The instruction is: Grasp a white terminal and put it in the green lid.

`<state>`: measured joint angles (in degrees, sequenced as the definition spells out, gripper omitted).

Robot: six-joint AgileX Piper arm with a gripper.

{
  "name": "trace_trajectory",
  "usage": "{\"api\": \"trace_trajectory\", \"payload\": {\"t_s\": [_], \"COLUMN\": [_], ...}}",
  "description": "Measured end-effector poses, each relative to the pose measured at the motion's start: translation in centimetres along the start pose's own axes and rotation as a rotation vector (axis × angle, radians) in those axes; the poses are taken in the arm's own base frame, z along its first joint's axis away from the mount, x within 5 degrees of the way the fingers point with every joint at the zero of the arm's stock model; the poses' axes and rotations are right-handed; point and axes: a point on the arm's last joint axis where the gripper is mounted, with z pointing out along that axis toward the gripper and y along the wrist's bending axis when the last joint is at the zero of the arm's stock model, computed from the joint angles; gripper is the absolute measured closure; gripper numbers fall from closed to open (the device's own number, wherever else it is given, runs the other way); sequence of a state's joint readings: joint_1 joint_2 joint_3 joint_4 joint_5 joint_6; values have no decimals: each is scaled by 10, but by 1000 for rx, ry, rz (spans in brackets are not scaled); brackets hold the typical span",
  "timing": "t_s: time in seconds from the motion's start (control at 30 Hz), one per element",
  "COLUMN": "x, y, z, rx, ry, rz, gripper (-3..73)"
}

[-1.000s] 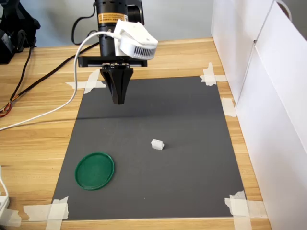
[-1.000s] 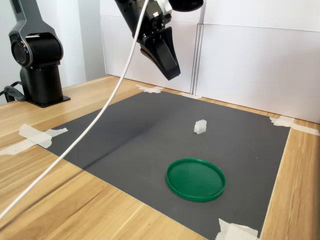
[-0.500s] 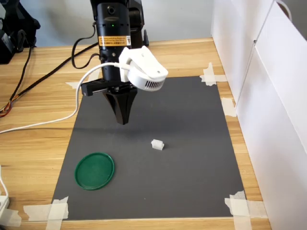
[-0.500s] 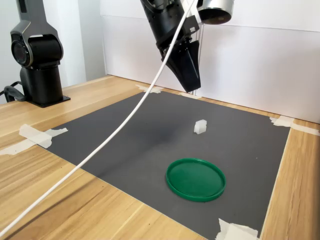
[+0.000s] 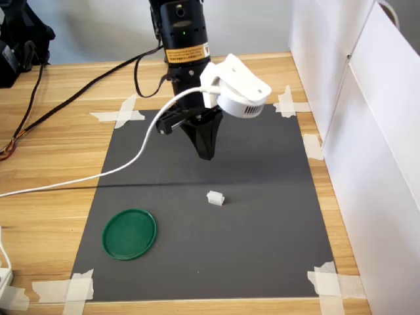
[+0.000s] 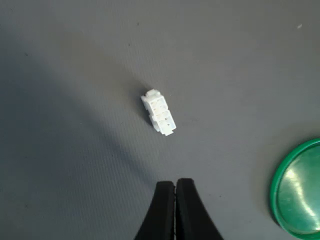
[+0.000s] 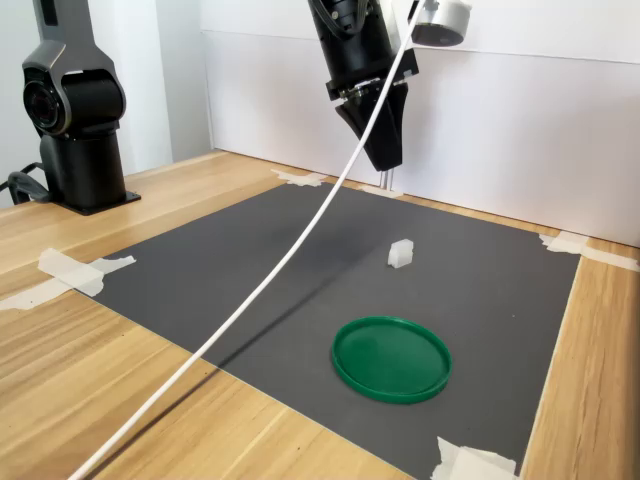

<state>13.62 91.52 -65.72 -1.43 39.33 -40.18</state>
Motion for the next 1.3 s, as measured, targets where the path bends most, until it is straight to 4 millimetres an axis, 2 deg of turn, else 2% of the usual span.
{"api": "trace_trajectory", "payload": {"t_s": [0.1,0.37,0.63,0.8,0.93,1.17,1.3], "x": [0,-7,-28,-32,-31,-32,-28], "y": [-5,-13,8,11,8,3,-12], "z": [5,-2,-11,-4,1,2,-1], "rx": [47,94,-43,-85,-86,-47,-22], "ry": [2,-6,-10,56,105,88,66], "rz": [6,21,2,-10,-9,-40,-43], "gripper": [717,698,613,556,450,198,131]}}
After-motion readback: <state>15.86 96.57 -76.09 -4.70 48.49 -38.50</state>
